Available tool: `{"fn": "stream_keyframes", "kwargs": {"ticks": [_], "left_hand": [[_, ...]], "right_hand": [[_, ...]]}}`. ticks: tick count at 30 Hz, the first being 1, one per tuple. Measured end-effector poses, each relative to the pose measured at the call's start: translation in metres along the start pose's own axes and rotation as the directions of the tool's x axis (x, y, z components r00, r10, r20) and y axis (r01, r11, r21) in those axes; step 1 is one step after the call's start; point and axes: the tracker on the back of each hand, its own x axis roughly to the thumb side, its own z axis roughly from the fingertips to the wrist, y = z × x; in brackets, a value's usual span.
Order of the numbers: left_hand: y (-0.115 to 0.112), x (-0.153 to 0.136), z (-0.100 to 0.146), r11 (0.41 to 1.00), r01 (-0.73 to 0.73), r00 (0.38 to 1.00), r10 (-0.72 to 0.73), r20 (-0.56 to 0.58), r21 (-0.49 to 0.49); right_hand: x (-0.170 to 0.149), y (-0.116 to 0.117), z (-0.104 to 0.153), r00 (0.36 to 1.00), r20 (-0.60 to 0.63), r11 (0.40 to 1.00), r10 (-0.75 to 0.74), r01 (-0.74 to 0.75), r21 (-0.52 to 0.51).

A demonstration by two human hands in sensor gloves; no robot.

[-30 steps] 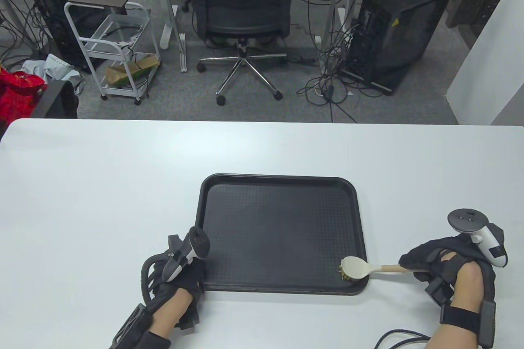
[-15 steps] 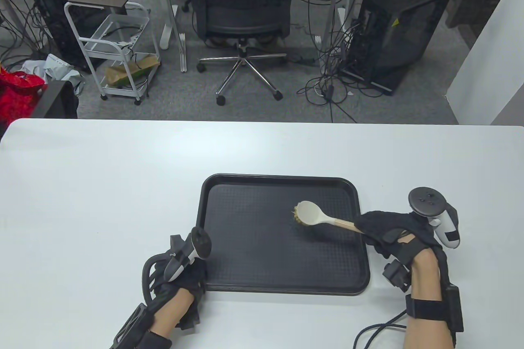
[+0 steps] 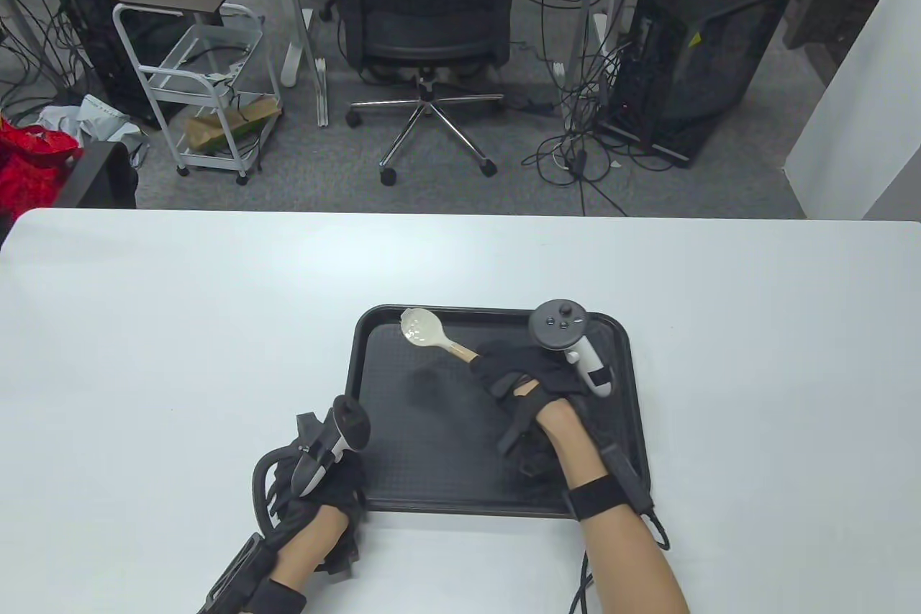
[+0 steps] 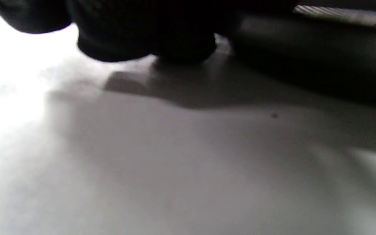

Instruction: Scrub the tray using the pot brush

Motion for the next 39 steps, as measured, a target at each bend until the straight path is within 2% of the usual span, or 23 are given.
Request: {"fn": "stream_keyframes", "kwargs": {"ticks": [6, 8, 10, 15, 16, 25, 36, 39], "left_hand": [[0.000, -0.003, 0.000, 0.999, -0.035, 0.999, 0.035, 0.001, -0.010], [0.000, -0.002, -0.001, 0.999, -0.031, 1.000, 0.031, 0.006, -0.011], [0.000, -0.002, -0.001, 1.000, -0.023, 1.000, 0.023, 0.005, -0.007], [0.001, -0.001, -0.001, 1.000, -0.017, 1.000, 0.017, 0.005, -0.006], [0.001, -0.001, -0.001, 1.000, -0.019, 1.000, 0.019, 0.002, -0.006], [0.000, 0.000, 0.001, 1.000, -0.015, 1.000, 0.015, -0.008, -0.009], [0.000, 0.000, 0.002, 1.000, -0.007, 1.000, 0.007, -0.017, -0.011], [0.000, 0.000, 0.002, 1.000, -0.009, 1.000, 0.009, -0.017, -0.013]], "right_hand": [[0.022, 0.034, -0.022, 0.998, -0.049, 0.999, 0.039, -0.040, -0.024], [0.028, 0.043, -0.027, 0.998, -0.048, 0.999, 0.051, -0.051, 0.002], [0.030, 0.049, -0.029, 0.997, -0.045, 0.998, 0.056, -0.056, 0.016], [0.028, 0.049, -0.028, 0.992, -0.095, 0.995, 0.088, -0.093, -0.044], [0.027, 0.047, -0.027, 0.990, -0.099, 0.992, 0.097, -0.104, -0.072], [-0.001, 0.017, -0.012, 0.984, -0.151, 0.987, 0.098, -0.116, -0.113], [-0.053, -0.032, 0.017, 0.973, -0.223, 0.974, 0.064, -0.109, -0.197], [-0.059, -0.048, 0.022, 0.963, -0.258, 0.977, 0.078, -0.125, -0.171]]}}
